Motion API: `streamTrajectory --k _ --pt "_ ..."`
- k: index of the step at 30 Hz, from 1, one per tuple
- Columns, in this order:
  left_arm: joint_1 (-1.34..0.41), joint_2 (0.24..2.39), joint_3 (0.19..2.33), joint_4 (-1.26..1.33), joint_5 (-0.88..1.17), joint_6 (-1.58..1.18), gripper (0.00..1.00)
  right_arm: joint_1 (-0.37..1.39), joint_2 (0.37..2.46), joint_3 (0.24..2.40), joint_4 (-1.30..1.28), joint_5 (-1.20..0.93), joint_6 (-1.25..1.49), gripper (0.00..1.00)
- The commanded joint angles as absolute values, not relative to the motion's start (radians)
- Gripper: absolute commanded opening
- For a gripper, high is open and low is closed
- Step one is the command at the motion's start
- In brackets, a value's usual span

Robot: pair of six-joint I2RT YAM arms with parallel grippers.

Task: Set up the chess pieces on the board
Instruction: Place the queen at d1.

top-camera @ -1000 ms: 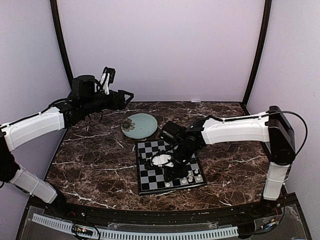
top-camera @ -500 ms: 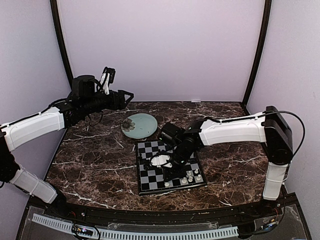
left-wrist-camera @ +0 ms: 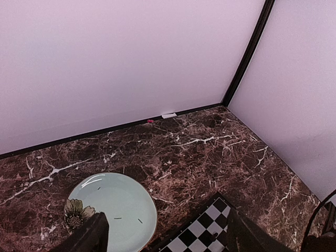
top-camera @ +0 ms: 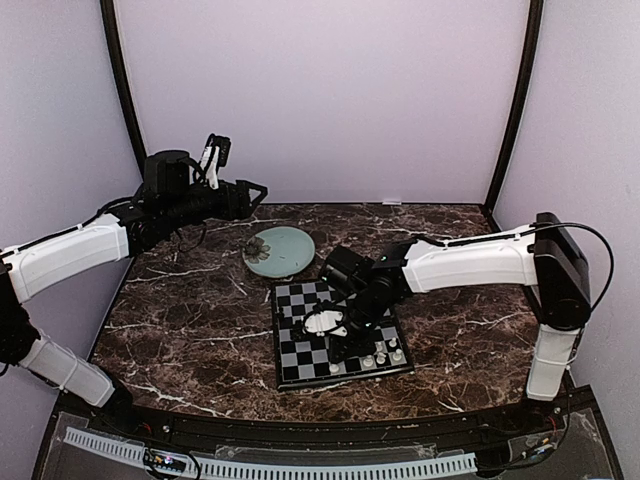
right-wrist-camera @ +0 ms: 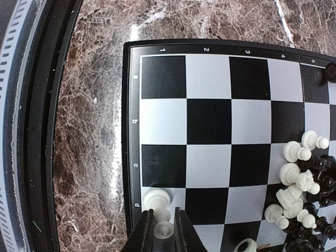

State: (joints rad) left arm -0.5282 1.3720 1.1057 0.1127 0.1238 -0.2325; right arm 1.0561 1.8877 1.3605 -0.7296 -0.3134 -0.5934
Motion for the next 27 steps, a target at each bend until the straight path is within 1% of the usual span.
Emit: streamTrajectory --k 1,27 --pt "-0.529 1.334 1.108 0.11 0.136 -0.233 0.8 1.065 1.868 1.332 -0.739 -0.269 -0.602 0.15" --pt "-0.529 1.334 1.108 0.11 0.14 -0.235 0.8 1.069 1.849 1.359 -0.774 -0.258 -0.596 0.15"
